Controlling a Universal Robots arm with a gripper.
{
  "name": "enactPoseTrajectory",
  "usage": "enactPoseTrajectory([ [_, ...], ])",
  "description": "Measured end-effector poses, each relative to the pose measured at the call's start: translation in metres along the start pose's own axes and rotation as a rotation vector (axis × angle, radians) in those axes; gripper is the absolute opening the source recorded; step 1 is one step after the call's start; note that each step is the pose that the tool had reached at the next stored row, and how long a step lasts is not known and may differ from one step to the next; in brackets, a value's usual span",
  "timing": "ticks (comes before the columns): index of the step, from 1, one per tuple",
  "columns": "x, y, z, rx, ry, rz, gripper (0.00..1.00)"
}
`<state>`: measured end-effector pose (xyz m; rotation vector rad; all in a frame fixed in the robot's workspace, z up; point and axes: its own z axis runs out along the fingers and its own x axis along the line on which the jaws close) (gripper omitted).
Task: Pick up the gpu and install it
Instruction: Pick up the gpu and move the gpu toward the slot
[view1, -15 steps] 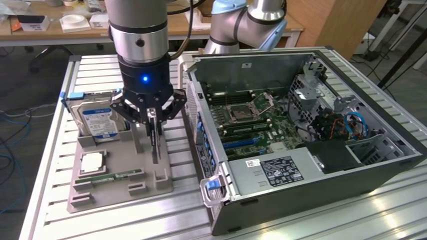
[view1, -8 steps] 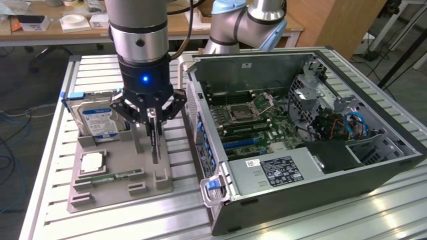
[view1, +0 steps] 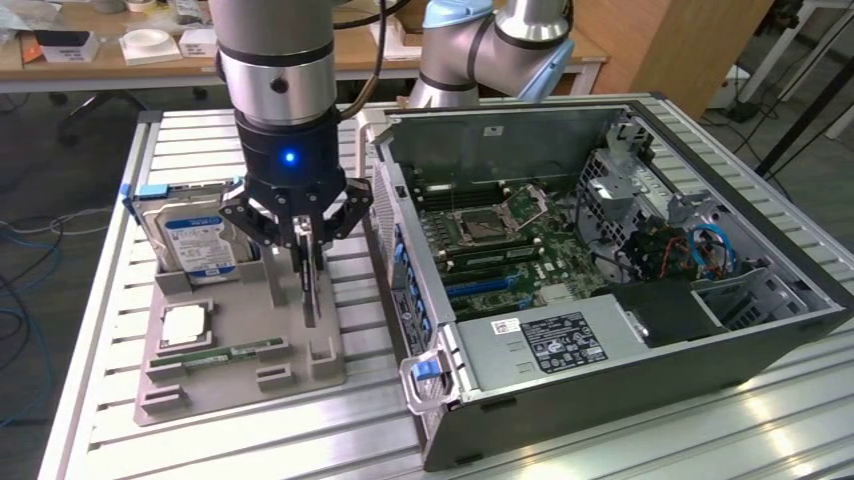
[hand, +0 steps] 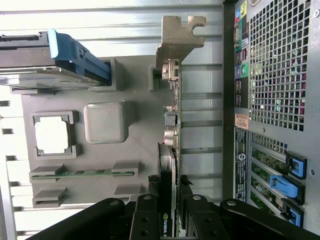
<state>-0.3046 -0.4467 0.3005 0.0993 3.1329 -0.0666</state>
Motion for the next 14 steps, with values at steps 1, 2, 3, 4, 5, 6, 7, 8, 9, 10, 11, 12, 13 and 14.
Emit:
enactPoseTrajectory([
  [1,0.000,-0.0001,-0.0015,0.0004,0.0003,0.000,0.26],
  [2,0.000,-0.0002,-0.0049,0.0003,0.0002,0.000,0.26],
  [3,0.000,-0.0004,-0.0087,0.0001,0.0000,0.001,0.26],
  [4,0.000,-0.0006,-0.0133,0.0002,0.0002,0.001,0.26],
  [5,0.000,-0.0008,-0.0177,0.0002,0.0001,0.001,0.26],
  [6,0.000,-0.0010,-0.0222,0.0001,0.0000,0.001,0.26],
  [7,0.000,-0.0012,-0.0267,0.0002,0.0001,0.001,0.26],
  [8,0.000,-0.0013,-0.0312,0.0001,0.0001,0.001,0.26],
  [9,0.000,-0.0015,-0.0357,0.0001,0.0001,0.001,0.26],
  [10,0.000,-0.0017,-0.0402,0.0002,0.0001,0.001,0.26],
  [11,0.000,-0.0019,-0.0450,0.0000,0.0000,0.001,0.26],
  [12,0.000,-0.0021,-0.0495,0.0001,0.0000,0.001,0.26],
  [13,0.000,-0.0023,-0.0541,0.0001,0.0001,0.001,0.26],
  [14,0.000,-0.0025,-0.0586,0.0001,0.0001,0.001,0.26],
])
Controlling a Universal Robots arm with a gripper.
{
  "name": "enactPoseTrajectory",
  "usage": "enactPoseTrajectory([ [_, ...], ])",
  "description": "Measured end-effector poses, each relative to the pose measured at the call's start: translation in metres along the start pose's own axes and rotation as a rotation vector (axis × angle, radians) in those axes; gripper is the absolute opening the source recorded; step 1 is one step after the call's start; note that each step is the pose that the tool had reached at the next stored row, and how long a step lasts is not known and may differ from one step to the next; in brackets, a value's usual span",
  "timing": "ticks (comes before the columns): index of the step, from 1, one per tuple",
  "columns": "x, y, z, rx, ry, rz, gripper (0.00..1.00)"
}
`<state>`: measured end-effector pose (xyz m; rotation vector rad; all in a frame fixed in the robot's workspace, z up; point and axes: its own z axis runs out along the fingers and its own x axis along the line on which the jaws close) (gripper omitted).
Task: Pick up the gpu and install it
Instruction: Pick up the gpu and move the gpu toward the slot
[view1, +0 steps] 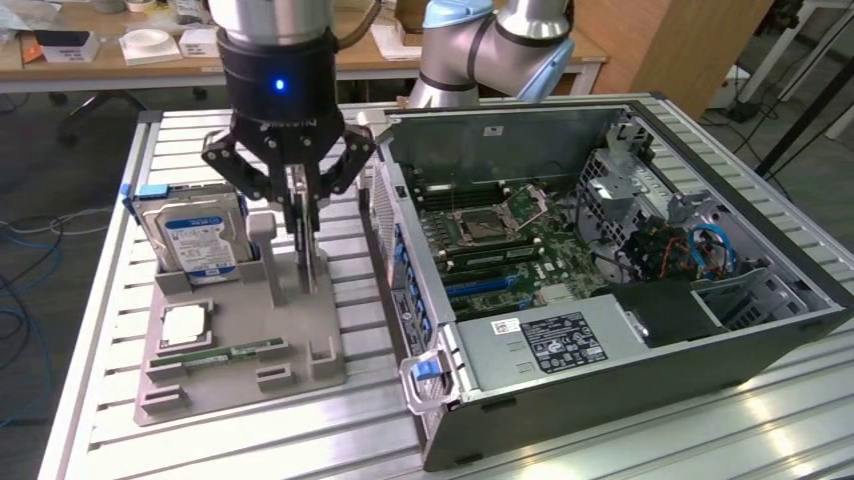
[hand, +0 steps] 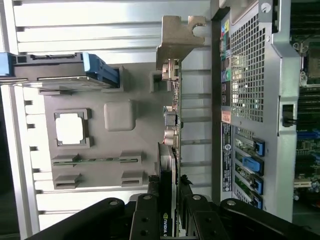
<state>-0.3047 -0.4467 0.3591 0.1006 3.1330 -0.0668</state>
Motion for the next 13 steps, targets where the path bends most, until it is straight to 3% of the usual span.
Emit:
enactPoseTrajectory([
  [13,0.000,-0.0024,-0.0562,0.0001,0.0012,0.000,0.26],
])
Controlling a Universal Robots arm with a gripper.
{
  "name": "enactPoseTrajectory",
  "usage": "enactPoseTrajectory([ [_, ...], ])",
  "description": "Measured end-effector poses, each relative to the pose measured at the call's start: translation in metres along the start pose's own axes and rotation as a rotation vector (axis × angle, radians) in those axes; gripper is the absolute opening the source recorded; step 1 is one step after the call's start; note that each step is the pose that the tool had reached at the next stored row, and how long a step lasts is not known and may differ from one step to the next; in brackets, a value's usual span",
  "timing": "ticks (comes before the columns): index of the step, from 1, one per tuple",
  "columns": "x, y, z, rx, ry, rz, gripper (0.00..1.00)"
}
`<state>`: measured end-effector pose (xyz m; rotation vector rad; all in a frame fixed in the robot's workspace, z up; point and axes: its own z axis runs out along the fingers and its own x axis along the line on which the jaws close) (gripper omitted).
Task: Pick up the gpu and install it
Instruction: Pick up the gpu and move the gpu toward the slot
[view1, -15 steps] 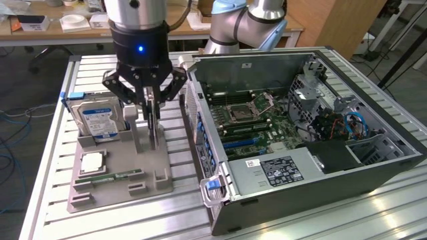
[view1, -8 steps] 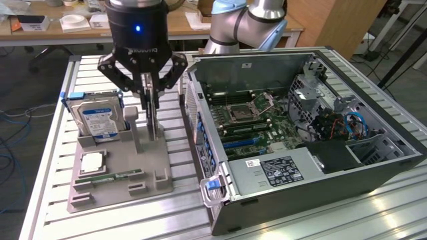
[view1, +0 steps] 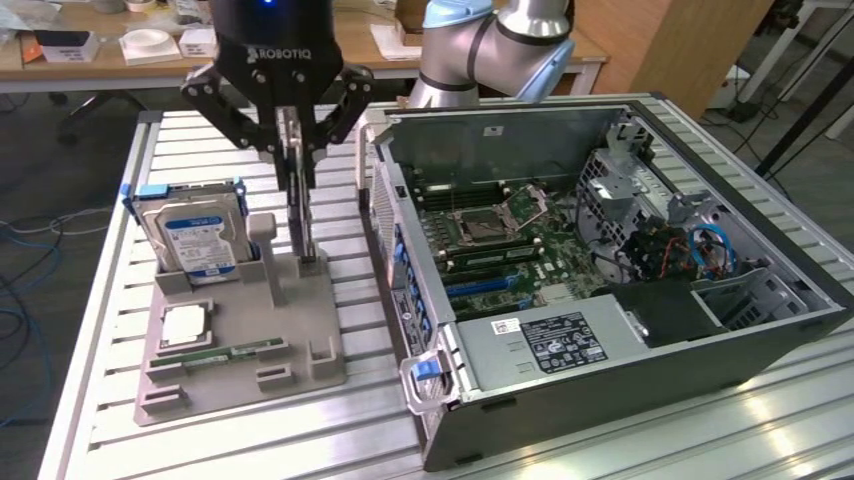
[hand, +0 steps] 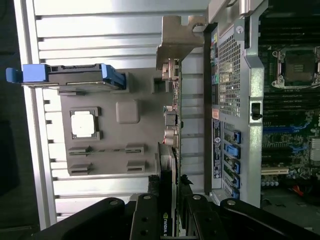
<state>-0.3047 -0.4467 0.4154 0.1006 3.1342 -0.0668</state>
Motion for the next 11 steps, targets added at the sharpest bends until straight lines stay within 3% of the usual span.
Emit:
enactPoseTrajectory([
  [4,-0.001,0.0000,-0.0016,0.0001,0.0000,0.000,0.26],
  [11,-0.031,0.0023,-0.0014,0.0000,0.0001,0.000,0.26],
])
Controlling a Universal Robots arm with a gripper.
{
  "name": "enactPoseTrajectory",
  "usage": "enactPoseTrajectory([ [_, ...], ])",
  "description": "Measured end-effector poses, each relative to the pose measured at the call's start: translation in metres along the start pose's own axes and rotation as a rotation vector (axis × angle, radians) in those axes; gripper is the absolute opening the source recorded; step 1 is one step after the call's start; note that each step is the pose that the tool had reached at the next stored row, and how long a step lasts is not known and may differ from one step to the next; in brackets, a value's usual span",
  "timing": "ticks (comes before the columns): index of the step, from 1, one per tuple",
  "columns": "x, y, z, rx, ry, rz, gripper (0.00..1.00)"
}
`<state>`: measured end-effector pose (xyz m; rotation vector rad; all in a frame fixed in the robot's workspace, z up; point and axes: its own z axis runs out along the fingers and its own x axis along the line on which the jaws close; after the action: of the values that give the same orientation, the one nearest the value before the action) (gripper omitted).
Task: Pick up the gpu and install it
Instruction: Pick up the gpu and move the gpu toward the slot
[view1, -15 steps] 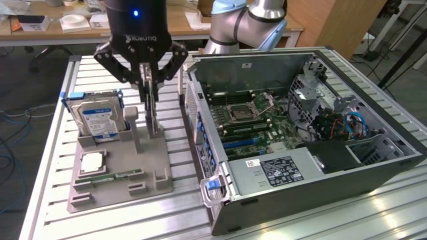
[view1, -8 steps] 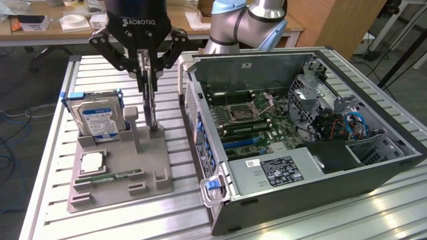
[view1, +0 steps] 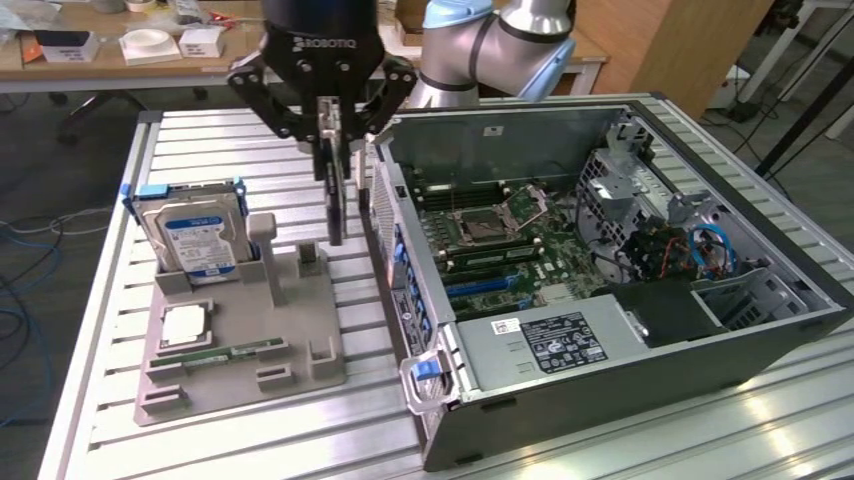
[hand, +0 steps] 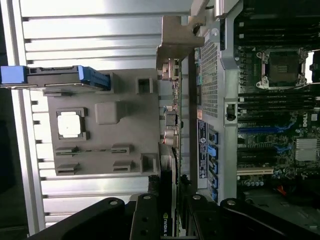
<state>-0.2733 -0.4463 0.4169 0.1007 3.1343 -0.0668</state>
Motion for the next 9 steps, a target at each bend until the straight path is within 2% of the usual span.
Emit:
enactPoseTrajectory([
  [9,-0.041,0.0029,0.0001,0.0001,0.0001,0.000,0.26],
])
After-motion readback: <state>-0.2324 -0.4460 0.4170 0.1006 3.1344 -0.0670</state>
